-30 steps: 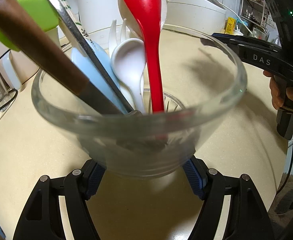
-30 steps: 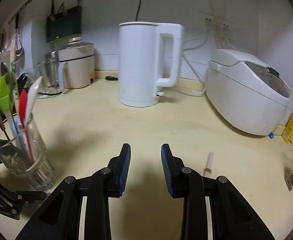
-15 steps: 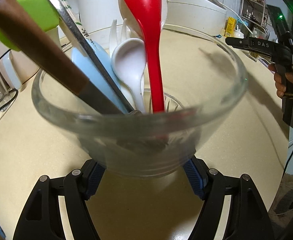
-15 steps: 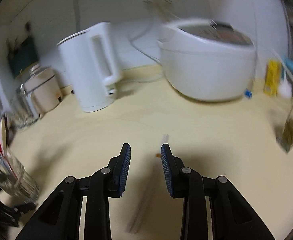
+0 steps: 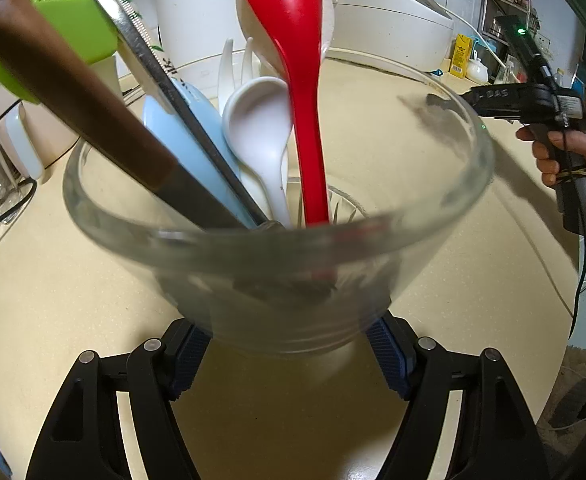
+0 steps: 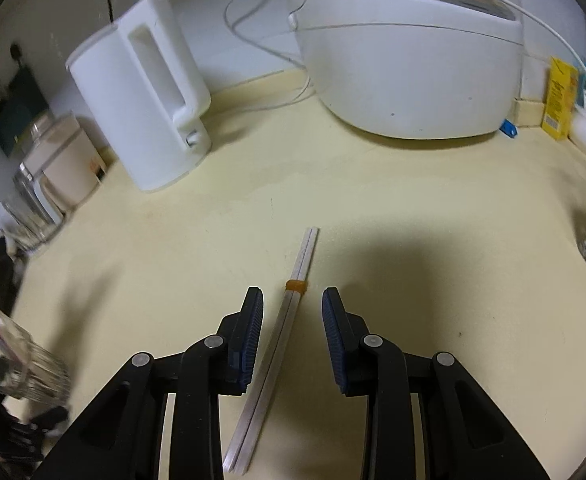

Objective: Organize utensils
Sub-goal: 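Move the open right gripper over the white chopsticks, then lower and close the right gripper on the white chopsticks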

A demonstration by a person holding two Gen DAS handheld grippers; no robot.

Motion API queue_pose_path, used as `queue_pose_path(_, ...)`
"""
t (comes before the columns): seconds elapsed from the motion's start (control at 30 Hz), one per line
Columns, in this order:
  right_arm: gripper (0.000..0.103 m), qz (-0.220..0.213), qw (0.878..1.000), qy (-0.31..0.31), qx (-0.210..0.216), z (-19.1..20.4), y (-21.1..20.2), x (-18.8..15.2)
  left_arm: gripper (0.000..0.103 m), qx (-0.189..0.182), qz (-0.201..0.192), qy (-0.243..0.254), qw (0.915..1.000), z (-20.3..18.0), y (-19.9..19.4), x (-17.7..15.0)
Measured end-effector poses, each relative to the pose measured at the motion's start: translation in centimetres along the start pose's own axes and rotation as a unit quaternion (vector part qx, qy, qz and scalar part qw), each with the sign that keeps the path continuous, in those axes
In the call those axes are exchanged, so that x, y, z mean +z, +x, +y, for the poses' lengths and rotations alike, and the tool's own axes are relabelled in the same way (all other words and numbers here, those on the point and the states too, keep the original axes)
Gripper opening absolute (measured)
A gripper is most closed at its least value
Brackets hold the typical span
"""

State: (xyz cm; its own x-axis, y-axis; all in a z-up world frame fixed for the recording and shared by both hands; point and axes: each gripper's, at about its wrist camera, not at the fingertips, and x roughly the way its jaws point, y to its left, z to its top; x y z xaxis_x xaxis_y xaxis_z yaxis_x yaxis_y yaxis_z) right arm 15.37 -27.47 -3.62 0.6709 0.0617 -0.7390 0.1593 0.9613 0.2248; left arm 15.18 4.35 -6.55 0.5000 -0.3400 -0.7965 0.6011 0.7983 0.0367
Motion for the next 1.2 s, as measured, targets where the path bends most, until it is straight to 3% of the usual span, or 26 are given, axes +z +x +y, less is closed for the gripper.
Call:
queue_pose_path(0.3, 0.031, 0.012, 0.998, -0.051, -0.044, 1.2, 2.5, 0.3, 0.078, 0.0, 0.0, 0.0, 1.0, 0.0, 0.0, 0.0)
queue_pose_path(0.6, 0.017, 0.018, 0.994, -0.086, -0.071, 2.4, 3.4, 0.8, 0.078, 0.001, 0.0, 0.001, 1.0, 0.0, 0.0, 0.0)
queue_pose_path(1.2, 0.012, 0.023, 0.99, -0.129, -0.046, 4.4, 3.5, 0.1, 0.078, 0.005, -0.001, 0.003, 1.0, -0.6, 0.0, 0.3)
